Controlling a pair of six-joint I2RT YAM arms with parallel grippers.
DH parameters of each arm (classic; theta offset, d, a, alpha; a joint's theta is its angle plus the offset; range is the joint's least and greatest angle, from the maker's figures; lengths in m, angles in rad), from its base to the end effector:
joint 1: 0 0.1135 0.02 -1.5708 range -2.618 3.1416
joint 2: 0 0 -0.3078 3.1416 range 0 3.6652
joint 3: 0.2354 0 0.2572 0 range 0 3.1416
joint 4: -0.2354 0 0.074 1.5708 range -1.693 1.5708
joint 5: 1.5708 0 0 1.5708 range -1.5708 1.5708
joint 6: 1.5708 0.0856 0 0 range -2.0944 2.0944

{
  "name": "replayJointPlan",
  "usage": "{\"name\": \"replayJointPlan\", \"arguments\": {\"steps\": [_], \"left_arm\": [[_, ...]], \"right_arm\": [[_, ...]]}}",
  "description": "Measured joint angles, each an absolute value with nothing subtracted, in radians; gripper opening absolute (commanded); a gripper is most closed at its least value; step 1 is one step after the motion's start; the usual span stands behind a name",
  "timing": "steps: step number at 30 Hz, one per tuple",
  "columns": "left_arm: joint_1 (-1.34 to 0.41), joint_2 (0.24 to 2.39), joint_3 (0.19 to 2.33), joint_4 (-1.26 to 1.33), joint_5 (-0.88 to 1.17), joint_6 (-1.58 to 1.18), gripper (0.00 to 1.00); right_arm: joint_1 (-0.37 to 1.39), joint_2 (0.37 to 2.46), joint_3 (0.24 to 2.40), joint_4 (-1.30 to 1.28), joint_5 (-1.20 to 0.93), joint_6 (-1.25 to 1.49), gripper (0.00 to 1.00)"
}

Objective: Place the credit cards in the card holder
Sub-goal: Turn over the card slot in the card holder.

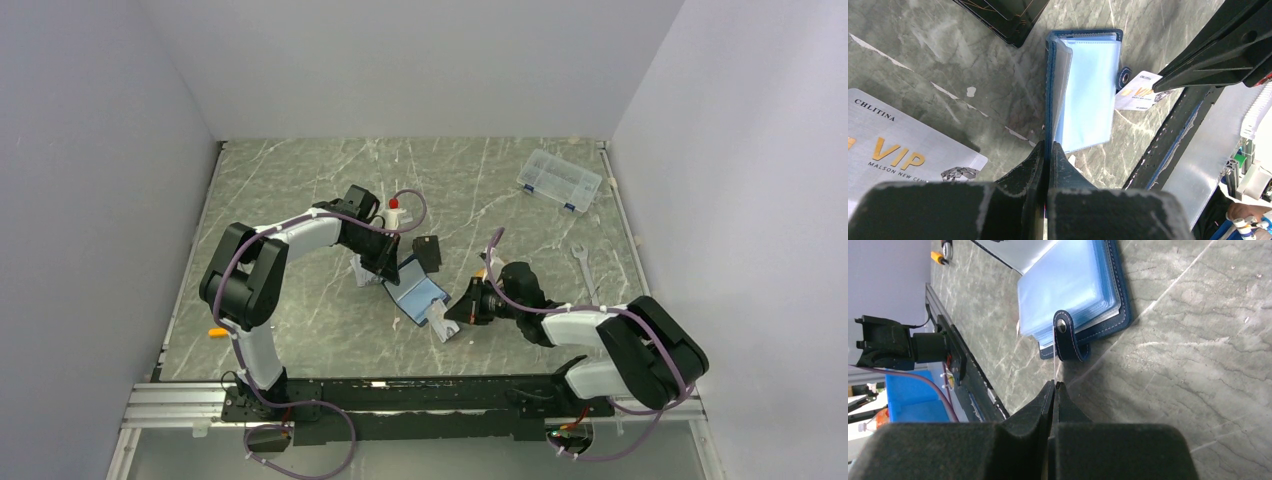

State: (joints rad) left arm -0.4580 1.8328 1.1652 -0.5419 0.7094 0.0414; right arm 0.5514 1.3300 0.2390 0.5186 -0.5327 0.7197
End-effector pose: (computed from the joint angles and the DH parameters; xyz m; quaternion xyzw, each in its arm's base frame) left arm 0.3183 -0.2191 0.1731 0.2884 0.8785 -0.3691 0.0942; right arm 0.1812 0.1625 0.1382 -0.0544 0.8546 0.4601 0.2345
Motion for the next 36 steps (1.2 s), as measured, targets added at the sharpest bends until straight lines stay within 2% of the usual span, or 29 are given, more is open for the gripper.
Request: {"name": "replayJointPlan", "arguments": {"steps": [19,25,33,36], "left_arm": [[-0.46,1.833,1.165,-0.544,0.71,0.041,0.03],[-0.46,1.833,1.165,-0.544,0.71,0.041,0.03],[-0.46,1.833,1.165,-0.543,0.71,0.041,0.03],[-0.46,1.833,1.165,-0.543,0.71,0.041,0.05]], "right_arm": [[0.551,1.37,0.245,0.661,-0.535,0.773,0.0],[0.551,1.377,0.281,0.657,-0.546,0.778,0.0],[0.55,1.252,0.282,0.583,-0.54,0.754,0.0],[0.549,1.271,0.287,0.576,-0.542,0.748,0.0]]}}
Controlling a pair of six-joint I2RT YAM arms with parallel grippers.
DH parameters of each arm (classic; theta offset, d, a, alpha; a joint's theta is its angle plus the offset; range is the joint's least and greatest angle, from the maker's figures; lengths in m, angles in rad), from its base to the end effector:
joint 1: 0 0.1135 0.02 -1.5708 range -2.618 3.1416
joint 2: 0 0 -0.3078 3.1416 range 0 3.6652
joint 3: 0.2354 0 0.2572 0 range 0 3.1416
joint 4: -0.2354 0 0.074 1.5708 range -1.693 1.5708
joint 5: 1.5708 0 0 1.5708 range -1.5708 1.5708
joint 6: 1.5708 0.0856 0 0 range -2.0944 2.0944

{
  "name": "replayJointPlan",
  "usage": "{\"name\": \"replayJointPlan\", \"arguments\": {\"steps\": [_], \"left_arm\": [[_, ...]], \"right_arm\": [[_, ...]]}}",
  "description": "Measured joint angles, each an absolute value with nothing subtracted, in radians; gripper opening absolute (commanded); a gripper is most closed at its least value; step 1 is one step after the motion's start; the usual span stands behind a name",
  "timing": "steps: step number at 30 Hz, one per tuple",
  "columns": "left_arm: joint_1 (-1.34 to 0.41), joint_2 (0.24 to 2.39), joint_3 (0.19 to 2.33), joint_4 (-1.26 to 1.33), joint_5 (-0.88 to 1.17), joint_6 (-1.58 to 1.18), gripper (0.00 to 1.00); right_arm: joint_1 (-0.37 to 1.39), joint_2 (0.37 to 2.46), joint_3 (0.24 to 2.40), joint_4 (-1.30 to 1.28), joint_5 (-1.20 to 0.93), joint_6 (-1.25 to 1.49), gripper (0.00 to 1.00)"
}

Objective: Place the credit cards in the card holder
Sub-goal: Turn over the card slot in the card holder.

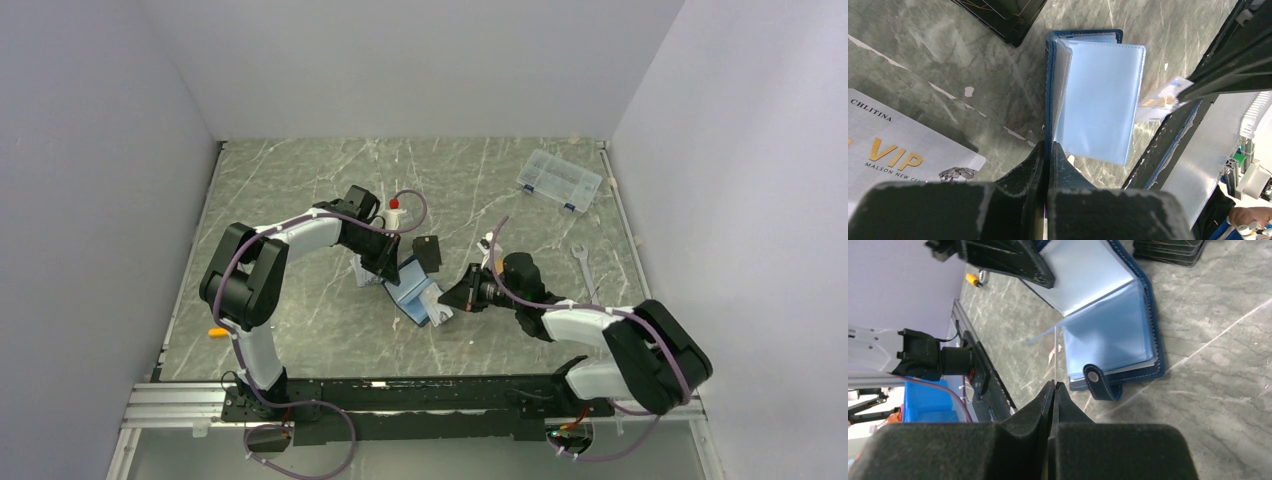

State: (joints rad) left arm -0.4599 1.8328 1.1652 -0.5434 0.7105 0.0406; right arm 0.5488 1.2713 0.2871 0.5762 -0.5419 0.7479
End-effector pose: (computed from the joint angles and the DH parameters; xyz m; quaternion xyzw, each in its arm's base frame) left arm 0.3177 -0.2197 0.1731 0.2887 0.8783 -0.3696 0.0929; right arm 0.1927 0.1696 0.1740 -0.0662 0.8158 0.4978 0.2867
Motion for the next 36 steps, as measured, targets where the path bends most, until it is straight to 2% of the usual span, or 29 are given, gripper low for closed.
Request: {"name": "replayJointPlan", "arguments": {"steps": [9,15,21,26,30,32,36], "left_arm": [[-0.46,1.833,1.165,-0.543,0.745,0.032,0.22],[-0.42,1.833,1.163,-0.527,0.834,0.005,0.26],[-0.369,1.833,1.134,-0.506,0.904,-0.016,0.27],[-0.347,1.838,1.133,-0.505,0.913,-0.016,0.23],[-0.314,1.855,1.122,-0.499,0.925,-0.008,0.07],[-0.311,1.86,1.104,-0.496,0.929,0.005,0.02],[-0.356,1.877,1.078,-0.502,0.952,0.031,0.02]], "right_arm": [[0.556,1.538,0.41,0.648,-0.561,0.764,0.0],[0.572,1.607,0.467,0.697,-0.563,0.773,0.0],[0.586,1.663,0.478,0.73,-0.563,0.788,0.0],[0.602,1.675,0.488,0.744,-0.562,0.794,0.0],[0.613,1.691,0.487,0.773,-0.562,0.806,0.0],[0.615,1.689,0.479,0.777,-0.559,0.809,0.0],[0.616,1.619,0.446,0.738,-0.554,0.803,0.0]]}}
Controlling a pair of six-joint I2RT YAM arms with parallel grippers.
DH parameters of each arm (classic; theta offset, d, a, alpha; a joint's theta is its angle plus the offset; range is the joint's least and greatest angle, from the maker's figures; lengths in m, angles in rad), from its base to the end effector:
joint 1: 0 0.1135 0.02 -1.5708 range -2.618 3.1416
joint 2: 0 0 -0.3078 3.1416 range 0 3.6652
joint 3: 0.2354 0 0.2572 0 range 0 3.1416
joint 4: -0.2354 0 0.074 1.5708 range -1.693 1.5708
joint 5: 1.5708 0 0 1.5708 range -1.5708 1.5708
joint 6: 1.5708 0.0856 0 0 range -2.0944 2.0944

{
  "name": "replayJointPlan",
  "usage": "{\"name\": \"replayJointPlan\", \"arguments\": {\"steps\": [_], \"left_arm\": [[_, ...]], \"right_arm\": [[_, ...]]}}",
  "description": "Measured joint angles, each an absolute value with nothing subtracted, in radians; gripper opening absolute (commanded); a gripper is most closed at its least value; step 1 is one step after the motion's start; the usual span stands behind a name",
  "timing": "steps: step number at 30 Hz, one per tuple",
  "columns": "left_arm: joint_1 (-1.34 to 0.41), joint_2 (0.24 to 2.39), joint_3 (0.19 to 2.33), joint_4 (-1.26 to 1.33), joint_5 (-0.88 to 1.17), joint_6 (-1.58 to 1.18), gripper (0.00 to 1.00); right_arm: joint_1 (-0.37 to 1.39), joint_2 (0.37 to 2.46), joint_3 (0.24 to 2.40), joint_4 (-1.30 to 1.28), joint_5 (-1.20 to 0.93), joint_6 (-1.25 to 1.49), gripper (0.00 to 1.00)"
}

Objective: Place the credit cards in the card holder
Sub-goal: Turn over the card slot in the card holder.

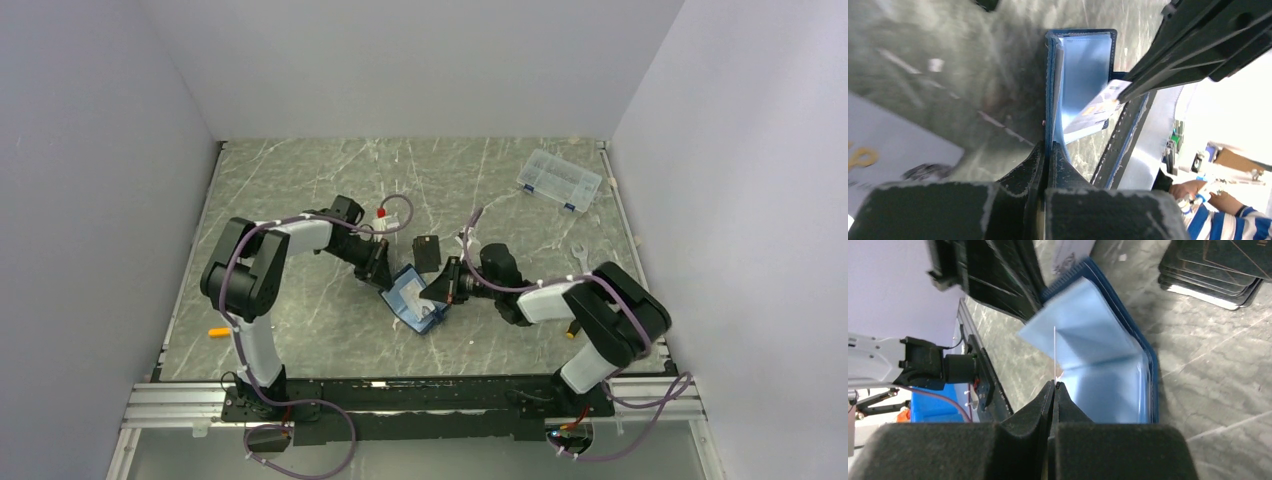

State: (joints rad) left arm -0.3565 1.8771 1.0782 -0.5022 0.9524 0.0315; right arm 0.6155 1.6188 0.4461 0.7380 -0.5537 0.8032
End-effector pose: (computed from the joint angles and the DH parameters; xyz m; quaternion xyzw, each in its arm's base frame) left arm 0.3160 -0.1921 0.1504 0.2303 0.8523 -0.4676 0.0444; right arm 0.2354 0.2216 0.1518 -0.0704 0.8211 0.5119 0.2426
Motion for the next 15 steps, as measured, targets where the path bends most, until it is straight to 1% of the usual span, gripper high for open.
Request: {"name": "replayJointPlan", "arguments": {"steps": [2,5,8,15], "left_arm": [[-0.385,1.881,1.068,-0.5,0.962,0.035,0.02],[-0.424,1.881,1.048,-0.497,0.974,0.033,0.08],[-0.451,1.881,1.038,-0.495,0.981,0.03,0.13],[-0.43,1.88,1.013,-0.47,0.97,0.006,0.16]], "right_arm": [[0.616,1.551,0.426,0.712,-0.545,0.793,0.0],[0.616,1.49,0.408,0.701,-0.531,0.785,0.0],[0.616,1.483,0.39,0.7,-0.526,0.785,0.0],[0.616,1.493,0.367,0.689,-0.53,0.781,0.0]]}}
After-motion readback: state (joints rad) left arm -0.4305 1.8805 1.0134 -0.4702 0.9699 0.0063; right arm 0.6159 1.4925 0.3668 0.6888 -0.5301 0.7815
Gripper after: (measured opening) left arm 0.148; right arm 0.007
